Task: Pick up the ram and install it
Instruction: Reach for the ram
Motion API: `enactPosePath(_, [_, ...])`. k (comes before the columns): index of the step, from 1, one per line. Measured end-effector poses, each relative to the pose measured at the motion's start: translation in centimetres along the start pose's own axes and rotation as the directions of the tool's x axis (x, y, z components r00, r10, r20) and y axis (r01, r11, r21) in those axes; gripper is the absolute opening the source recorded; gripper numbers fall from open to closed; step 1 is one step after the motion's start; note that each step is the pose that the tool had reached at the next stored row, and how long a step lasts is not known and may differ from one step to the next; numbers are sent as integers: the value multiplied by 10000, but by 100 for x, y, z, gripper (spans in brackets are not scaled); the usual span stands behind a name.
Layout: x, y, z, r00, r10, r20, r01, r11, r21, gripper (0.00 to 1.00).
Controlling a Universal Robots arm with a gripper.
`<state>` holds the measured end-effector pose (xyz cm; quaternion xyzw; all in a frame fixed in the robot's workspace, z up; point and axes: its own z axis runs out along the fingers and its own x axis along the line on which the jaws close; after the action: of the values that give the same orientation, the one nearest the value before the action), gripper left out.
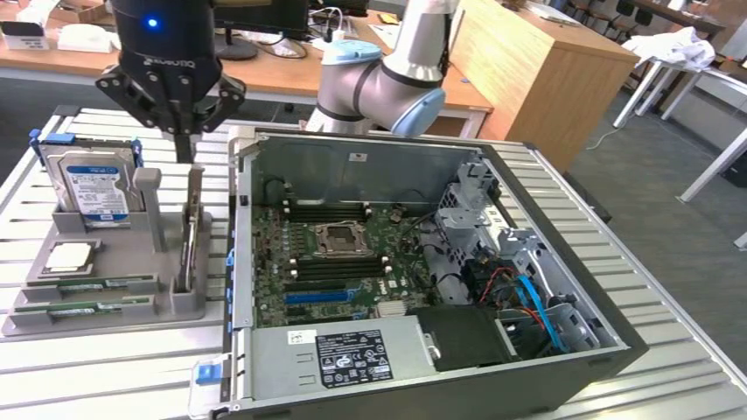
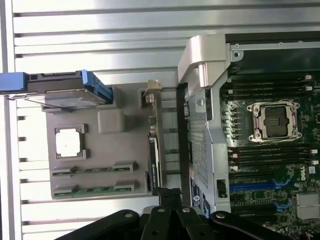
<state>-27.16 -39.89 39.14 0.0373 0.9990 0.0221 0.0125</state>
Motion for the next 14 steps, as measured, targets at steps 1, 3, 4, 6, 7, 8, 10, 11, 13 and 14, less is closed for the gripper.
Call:
enactPosePath(1, [28,-2,0,10000,1,0,-1,10000,0,10])
enactPosePath(3, [83,-6,0,10000,2,0,-2,10000,0,10])
enactPosePath(4, [112,-8,0,10000,2,0,-2,10000,0,10])
enactPosePath(6, [168,-12,-1,10000,1,0,-1,10000,0,10])
enactPosePath(7, [199,-15,-1,10000,1,0,-1,10000,0,10])
enactPosePath(8, [226,-17,-1,10000,0,0,0,10000,1,10])
enactPosePath(10, [281,-21,-1,10000,1,0,-1,10000,1,10])
enactPosePath(11, [308,-23,-2,10000,1,-1,-1,10000,1,10])
enactPosePath(13, [359,-26,-1,10000,2,-1,-2,10000,1,10])
enactPosePath(14, [381,-28,-1,10000,1,0,-1,10000,1,10])
